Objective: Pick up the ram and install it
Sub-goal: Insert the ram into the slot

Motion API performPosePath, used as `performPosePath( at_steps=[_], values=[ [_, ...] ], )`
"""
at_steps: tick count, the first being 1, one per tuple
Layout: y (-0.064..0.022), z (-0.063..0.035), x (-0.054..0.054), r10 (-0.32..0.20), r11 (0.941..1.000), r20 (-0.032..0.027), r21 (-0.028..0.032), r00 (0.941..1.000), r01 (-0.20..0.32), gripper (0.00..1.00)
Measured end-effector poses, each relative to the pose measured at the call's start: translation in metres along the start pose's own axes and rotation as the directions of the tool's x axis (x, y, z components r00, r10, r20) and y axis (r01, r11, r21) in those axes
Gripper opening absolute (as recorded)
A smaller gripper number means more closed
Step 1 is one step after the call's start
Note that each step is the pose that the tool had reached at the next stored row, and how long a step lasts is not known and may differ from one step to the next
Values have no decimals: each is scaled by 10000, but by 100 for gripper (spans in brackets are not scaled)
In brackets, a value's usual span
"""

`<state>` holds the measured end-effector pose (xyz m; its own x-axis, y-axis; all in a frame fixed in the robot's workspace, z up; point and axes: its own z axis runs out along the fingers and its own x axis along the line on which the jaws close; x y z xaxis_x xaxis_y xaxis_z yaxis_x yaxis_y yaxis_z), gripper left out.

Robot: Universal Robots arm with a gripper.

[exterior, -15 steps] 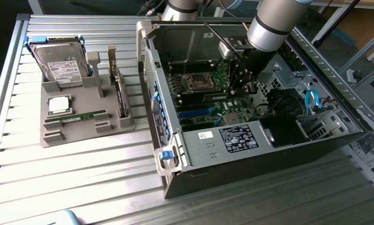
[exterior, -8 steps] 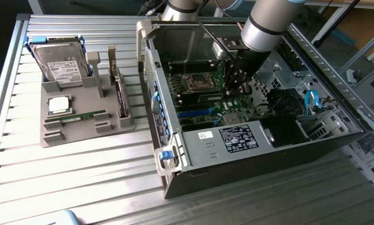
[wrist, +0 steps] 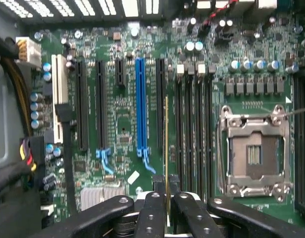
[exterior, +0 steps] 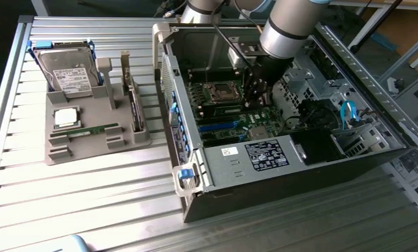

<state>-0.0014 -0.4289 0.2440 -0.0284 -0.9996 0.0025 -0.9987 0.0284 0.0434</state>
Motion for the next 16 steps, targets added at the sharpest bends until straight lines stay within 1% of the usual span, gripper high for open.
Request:
performPosePath(
  at_steps=[4,10,16],
  values=[
    [76,10,-18,0,10000,-2,-1,10000,0,13],
    [96,25,-128,0,10000,-1,0,10000,0,13],
    [169,41,-142,0,10000,-2,0,10000,0,13]
  ],
)
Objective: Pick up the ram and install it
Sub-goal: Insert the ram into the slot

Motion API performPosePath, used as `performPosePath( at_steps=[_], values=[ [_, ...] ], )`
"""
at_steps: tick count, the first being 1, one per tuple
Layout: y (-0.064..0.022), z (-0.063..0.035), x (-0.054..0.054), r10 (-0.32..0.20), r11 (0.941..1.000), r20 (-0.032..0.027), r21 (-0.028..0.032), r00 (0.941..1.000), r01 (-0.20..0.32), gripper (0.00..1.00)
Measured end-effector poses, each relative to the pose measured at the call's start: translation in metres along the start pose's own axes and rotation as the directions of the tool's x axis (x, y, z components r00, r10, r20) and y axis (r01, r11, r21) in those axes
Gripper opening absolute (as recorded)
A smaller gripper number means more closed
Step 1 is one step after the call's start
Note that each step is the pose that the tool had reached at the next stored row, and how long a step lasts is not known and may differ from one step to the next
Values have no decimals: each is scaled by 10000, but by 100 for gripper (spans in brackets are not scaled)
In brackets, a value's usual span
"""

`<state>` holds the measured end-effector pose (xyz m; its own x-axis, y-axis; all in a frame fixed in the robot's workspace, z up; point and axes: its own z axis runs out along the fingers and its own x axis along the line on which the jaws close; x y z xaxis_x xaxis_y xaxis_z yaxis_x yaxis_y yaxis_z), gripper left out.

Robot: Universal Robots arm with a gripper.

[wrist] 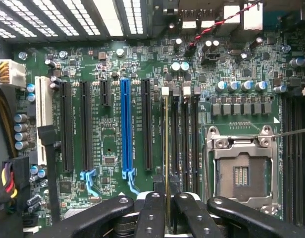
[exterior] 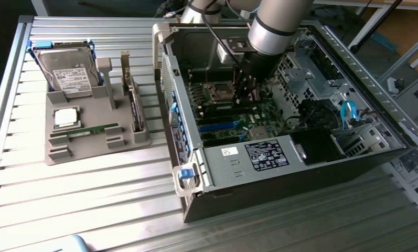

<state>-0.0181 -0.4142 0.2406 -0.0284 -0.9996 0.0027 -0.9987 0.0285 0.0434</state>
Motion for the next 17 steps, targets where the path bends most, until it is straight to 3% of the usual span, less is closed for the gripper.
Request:
performPosePath(
  at_steps=[7,17],
  values=[
    [2,10,-28,-276,9996,-10,1,9996,276,13],
    [-2,47,-33,-277,9996,-11,1,9996,277,13]
  ],
)
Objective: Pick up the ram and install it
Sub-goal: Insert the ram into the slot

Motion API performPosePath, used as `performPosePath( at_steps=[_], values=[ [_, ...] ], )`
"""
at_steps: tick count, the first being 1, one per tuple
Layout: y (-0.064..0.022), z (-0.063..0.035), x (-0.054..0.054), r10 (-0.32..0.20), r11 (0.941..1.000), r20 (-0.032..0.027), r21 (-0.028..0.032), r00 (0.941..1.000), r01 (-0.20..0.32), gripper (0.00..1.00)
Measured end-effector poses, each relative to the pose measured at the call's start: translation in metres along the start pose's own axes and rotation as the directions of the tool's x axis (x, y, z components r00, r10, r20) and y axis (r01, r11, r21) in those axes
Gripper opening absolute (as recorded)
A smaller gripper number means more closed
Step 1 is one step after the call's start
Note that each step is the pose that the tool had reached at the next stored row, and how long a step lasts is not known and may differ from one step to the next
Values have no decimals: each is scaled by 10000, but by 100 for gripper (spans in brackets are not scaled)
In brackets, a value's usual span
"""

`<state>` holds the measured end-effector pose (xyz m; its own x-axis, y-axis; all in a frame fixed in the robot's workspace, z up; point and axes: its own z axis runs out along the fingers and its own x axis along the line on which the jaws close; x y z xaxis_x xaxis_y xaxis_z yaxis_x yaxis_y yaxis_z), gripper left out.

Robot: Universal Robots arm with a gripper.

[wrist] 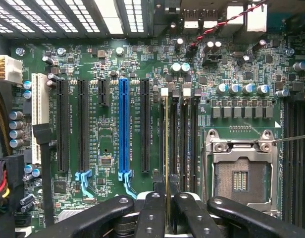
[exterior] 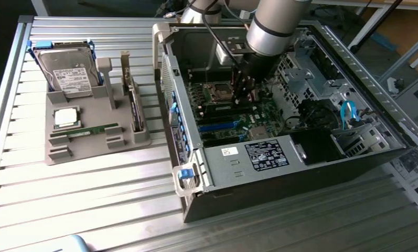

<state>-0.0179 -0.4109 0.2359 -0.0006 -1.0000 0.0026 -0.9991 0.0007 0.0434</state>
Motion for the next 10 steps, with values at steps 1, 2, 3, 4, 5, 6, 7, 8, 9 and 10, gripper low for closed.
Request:
performPosePath(
  at_steps=[1,2,3,4,5,6,7,8,9,10],
  values=[
    [0,3,0,0,10000,0,0,10000,0,13],
    [0,8,0,0,10000,1,0,10000,0,13],
    [0,11,0,0,10000,0,0,10000,0,13],
    [0,13,0,0,10000,-1,0,10000,0,13],
    [-1,15,0,0,10000,0,0,10000,0,13],
    [-1,17,0,0,10000,0,0,10000,0,13],
    [-1,25,0,0,10000,0,0,10000,0,13],
    [-2,32,0,0,10000,0,0,10000,0,13],
    [-3,33,0,-4,10000,-1,0,10000,4,13],
    [-4,34,0,-9,10000,0,0,10000,9,13]
  ],
)
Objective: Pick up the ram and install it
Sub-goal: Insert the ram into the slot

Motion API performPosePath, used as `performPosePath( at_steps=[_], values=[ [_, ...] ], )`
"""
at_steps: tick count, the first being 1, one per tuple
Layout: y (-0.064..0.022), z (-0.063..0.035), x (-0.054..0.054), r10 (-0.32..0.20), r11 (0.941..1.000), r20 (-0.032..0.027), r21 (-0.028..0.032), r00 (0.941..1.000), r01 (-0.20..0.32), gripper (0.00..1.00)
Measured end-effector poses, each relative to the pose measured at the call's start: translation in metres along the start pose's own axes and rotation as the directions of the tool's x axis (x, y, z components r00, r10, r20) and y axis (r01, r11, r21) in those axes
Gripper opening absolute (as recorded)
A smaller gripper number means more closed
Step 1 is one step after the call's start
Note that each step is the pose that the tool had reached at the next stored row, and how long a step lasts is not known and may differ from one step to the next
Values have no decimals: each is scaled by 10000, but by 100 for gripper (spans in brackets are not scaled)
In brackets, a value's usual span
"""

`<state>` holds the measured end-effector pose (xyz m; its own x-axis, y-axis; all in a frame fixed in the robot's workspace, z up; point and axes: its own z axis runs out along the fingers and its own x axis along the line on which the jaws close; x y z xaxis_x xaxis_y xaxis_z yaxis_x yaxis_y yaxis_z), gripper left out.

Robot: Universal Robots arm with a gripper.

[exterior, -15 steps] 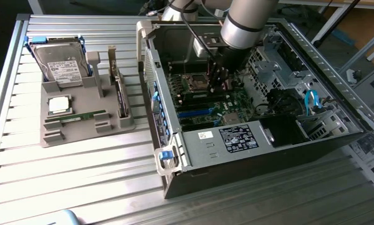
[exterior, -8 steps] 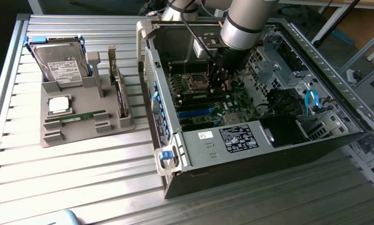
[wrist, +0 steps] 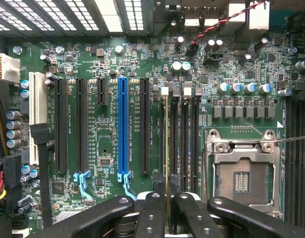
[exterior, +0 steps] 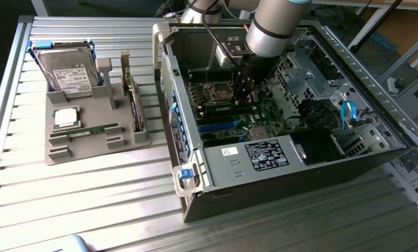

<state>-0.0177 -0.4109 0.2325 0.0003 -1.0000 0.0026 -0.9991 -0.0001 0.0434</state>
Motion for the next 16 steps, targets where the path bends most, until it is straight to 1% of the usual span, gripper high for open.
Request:
performPosePath(
  at_steps=[16],
  values=[
    [-2,18,0,-45,10000,-2,0,10000,45,13]
  ],
)
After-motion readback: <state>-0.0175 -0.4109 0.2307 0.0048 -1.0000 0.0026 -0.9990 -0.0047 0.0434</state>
